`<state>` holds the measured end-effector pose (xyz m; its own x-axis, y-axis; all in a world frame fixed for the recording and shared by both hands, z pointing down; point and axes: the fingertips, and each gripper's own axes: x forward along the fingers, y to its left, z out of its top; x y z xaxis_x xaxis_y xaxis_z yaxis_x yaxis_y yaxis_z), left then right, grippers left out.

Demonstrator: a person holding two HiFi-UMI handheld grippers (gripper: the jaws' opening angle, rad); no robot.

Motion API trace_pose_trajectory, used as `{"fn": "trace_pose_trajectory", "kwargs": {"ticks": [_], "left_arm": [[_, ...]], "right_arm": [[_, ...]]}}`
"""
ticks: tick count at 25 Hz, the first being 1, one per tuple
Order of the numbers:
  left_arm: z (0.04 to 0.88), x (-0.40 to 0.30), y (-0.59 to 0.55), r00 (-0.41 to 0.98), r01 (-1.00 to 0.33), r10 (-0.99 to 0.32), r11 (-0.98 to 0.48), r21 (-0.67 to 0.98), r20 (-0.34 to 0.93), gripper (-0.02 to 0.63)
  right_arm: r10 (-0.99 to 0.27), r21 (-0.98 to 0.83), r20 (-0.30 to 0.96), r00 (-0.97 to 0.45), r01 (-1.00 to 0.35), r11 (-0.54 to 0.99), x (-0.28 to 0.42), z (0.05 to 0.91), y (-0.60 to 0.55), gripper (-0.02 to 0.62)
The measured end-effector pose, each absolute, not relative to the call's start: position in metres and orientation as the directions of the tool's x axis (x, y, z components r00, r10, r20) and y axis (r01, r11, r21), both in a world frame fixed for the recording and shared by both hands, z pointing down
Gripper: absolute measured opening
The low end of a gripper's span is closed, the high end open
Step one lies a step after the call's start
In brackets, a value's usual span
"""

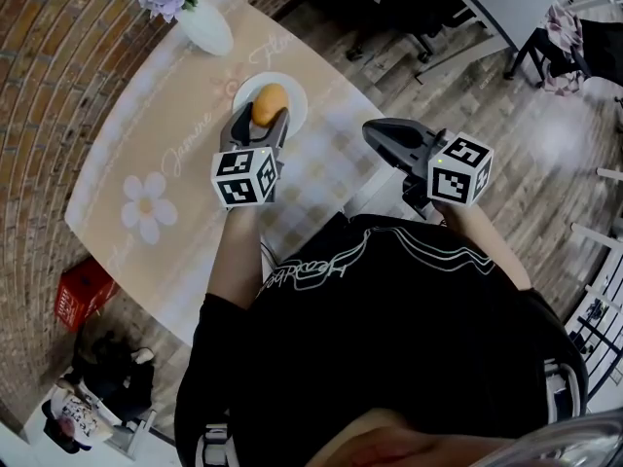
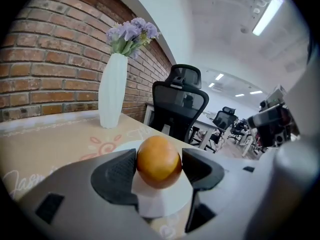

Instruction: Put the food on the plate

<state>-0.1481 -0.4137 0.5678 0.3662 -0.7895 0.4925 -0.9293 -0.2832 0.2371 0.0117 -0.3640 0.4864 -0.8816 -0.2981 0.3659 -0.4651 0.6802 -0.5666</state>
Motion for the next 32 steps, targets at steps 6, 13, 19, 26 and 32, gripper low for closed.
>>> {"fn": "trace_pose_trajectory", "kwargs": {"ticks": [6, 13, 19, 26, 32], "left_arm": [[0.570, -0.152, -0.411, 0.324, -0.945, -0.802, -0.256, 0.201, 0.502, 0.284], [0.549, -0.156, -0.405, 0.313, -0.950, -0.829, -0.259, 0.176, 0.463, 0.318], [0.514, -0.154, -0.380, 0.302, -0.952, -0.831, -0.238, 0.191, 0.468, 0.316], [0.411, -0.132, -0.329, 0.475, -0.849, -0.824, -0.338, 0.407, 0.308, 0.194], [0.346, -0.103, -0.293, 0.558, -0.798, -0.803, -0.451, 0.400, 0.208, 0.056]], "right_arm": [[-0.304, -0.569, 0.343, -0.889, -0.454, 0.686, 0.016, 0.483, -0.365, -0.003], [-0.354, -0.538, 0.265, -0.897, -0.442, 0.718, 0.025, 0.456, -0.367, -0.003], [-0.361, -0.484, 0.212, -0.908, -0.419, 0.769, 0.031, 0.427, -0.359, -0.003], [-0.274, -0.402, 0.110, -0.955, -0.295, 0.867, 0.003, 0.371, -0.343, -0.003], [-0.187, -0.355, 0.068, -0.980, -0.199, 0.914, -0.021, 0.343, -0.321, -0.003]]}}
